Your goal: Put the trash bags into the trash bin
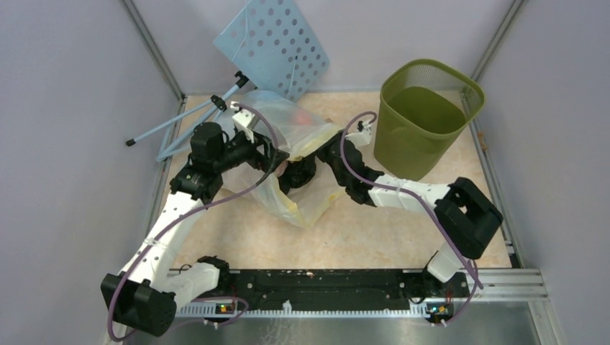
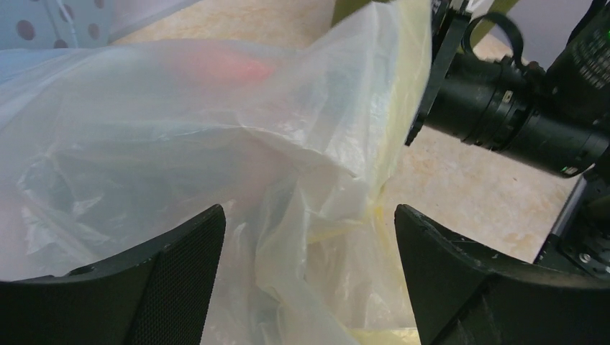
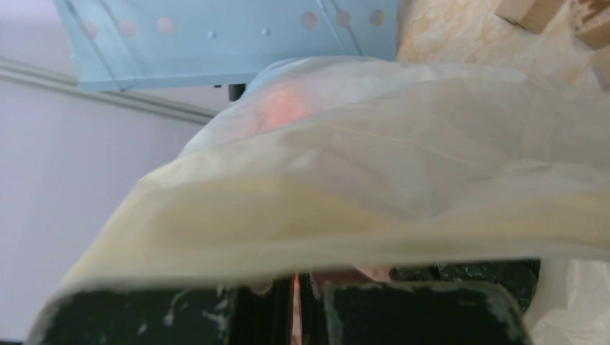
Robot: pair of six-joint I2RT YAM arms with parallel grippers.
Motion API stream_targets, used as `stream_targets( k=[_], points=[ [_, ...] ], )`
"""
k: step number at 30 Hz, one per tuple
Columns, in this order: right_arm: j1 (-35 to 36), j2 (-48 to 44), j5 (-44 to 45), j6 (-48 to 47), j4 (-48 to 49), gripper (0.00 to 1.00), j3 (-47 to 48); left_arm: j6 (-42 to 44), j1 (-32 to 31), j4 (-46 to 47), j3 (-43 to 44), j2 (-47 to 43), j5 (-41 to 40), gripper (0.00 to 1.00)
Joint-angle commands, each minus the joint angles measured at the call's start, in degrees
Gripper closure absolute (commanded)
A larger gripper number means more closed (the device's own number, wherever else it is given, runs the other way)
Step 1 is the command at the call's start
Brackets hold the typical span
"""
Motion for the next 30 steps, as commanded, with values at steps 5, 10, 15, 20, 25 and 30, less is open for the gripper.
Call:
stream_targets(
  k=[5,10,15,20,25,30],
  points=[
    [-0.3,-15.0,-10.2,-15.5,-2.3,1.00,-6.1,1.0,-2.7,2.2,2.3,1.6,0.5,0.11],
    [-0.3,-21.0,-15.9,-22.3,-5.4,1.00,-7.0,0.8,-2.7,-0.3,3.9,4.2,-3.8,0.16],
    [-0.3,-27.7,-23.5,-30.4,-6.1,1.00,-9.1,-2.8,-2.7,-0.1,4.0,5.9,-12.3,0.17],
    [-0.3,-35.6,-22.8,-37.8,-14.3,1.00,-10.7,-8.6,-2.6,-4.3,7.2,10.7,-24.4,0.18],
    [-0.4,-46.0,-16.1,-44.0,-23.0,1.00,-12.1,-11.4,-1.8,-3.6,8.6,14.6,-27.1,0.17],
    [-0.4,-55.0,-9.5,-49.2,-29.4,1.00,-11.4,-14.6,-1.3,-3.2,9.7,17.5,-26.5,0.15]
  ],
)
